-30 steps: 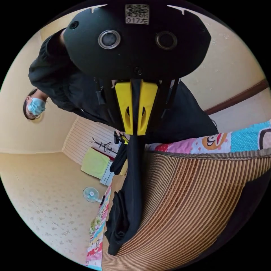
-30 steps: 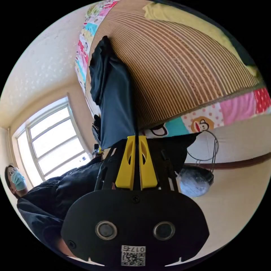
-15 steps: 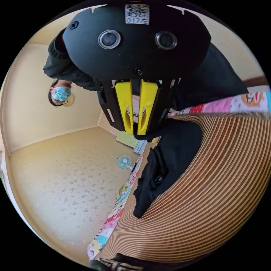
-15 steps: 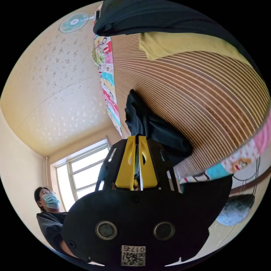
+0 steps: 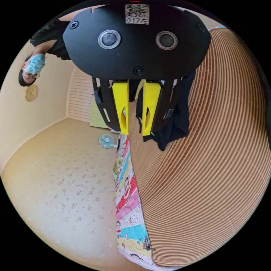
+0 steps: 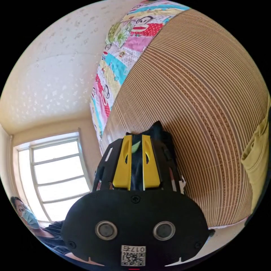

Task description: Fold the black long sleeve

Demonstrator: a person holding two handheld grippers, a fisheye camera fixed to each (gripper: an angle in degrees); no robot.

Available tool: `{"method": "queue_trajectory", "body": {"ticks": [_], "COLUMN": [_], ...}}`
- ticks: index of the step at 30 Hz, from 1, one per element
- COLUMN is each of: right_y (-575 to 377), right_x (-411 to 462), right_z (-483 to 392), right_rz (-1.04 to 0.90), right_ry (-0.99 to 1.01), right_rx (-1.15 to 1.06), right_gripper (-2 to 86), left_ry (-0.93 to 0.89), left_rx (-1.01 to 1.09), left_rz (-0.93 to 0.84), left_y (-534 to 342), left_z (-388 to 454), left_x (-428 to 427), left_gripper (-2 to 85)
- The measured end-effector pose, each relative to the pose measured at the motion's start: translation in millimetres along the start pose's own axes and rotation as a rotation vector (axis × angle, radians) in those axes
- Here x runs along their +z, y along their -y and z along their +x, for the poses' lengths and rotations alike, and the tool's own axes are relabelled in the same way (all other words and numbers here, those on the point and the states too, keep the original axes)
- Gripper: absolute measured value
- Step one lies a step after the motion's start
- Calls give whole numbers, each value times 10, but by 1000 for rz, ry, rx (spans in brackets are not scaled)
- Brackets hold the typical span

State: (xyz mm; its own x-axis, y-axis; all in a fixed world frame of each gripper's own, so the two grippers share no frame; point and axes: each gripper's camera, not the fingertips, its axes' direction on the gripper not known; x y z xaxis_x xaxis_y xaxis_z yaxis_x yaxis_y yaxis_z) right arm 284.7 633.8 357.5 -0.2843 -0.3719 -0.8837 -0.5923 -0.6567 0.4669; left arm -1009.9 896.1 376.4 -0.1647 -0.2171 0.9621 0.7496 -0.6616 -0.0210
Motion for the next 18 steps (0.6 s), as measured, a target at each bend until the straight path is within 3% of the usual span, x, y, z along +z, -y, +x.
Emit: {"method": "queue_trajectory", "body": {"ticks": [3, 6, 11, 16, 18], "right_y": [-285, -636, -1155, -1307, -1354], "right_x": [265, 684, 1567, 2397, 2696], "right_z": [-304, -670, -1581, -2217, -2416], "right_rz": [-81, -205, -414, -584, -650], "right_ry": [-221, -351, -242, -212, -271], "right_rx": [-116, -260, -483, -488, -493], "right_gripper": [76, 81, 108, 154, 176], "left_ry": [239, 292, 320, 272, 333], "left_rx": [13, 24, 37, 14, 104], "left_rz": [-87, -141, -284, -304, -304], "left_y": [-405, -856, -1291, -1408, -1477], "left_z": [-136, -344, -624, -671, -419], "left_x": [128, 269, 638, 806, 856], "left_gripper": [128, 150, 157, 99, 73]}}
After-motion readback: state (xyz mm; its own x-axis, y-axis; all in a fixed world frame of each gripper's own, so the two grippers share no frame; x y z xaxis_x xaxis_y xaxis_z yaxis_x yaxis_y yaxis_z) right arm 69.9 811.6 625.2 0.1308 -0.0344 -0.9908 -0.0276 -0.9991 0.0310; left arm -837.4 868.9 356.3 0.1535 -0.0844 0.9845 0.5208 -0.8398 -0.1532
